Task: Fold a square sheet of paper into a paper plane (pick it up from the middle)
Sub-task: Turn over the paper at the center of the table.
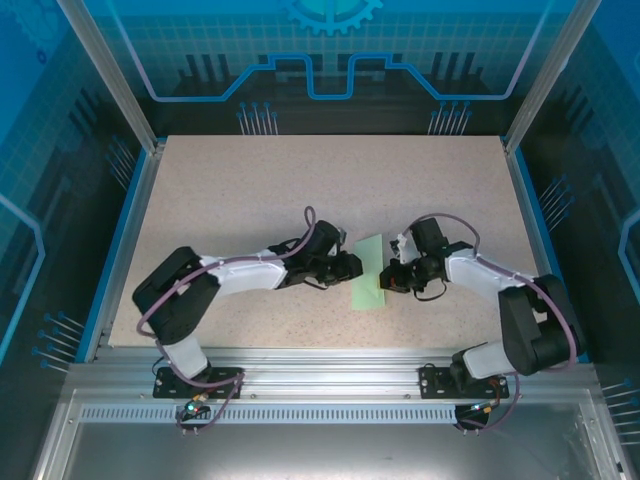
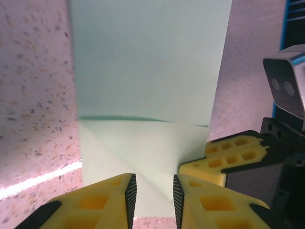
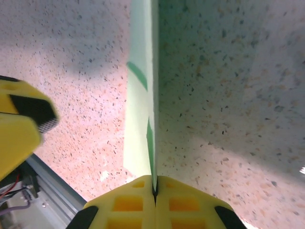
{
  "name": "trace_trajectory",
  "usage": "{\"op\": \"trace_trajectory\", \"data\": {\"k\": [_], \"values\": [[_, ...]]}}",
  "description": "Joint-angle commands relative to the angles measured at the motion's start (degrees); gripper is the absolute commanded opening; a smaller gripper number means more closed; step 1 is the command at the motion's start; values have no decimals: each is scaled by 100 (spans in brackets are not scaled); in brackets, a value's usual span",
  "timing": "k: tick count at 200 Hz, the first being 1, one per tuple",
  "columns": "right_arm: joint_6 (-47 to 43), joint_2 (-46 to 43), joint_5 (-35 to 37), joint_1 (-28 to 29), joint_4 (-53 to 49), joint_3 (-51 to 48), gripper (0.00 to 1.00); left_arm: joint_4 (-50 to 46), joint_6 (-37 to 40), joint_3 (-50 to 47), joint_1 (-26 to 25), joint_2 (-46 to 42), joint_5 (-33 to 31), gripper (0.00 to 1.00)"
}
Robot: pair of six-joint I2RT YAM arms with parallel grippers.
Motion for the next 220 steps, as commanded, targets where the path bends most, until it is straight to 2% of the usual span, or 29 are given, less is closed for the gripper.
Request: {"op": "trace_trajectory", "data": {"k": [1, 30, 58, 74, 96, 135, 172, 196, 220], "values": [[-154, -390, 1178, 379, -1008, 606, 0, -296, 162, -274, 87, -663, -666, 32], [-141, -440, 3245, 1079, -2283, 1645, 0, -636, 101, -732, 263, -1443, -1338, 34], [52, -22, 5309, 1812, -3595, 2760, 0, -862, -126, -1292, 465, -2233, -1948, 39], [84, 314, 5808, 2072, -3993, 3163, 0, -1003, -237, -1544, 561, -2673, -2210, 42], [187, 844, 6076, 2381, -4168, 3515, 0, -1324, -290, -1696, 625, -3148, -2542, 43], [525, 2217, 5907, 2975, -4327, 4174, 5, -1790, -416, -1892, 649, -3852, -2994, 46], [576, 3360, 4828, 3410, -3959, 4770, 15, -2067, -460, -2075, 664, -4385, -3118, 48], [365, 3330, 3751, 3399, -3299, 4687, 27, -2179, -461, -2133, 662, -4549, -3098, 50], [274, 2589, 2567, 3088, -2324, 4003, 38, -2108, -357, -2128, 662, -4532, -2987, 52]]}}
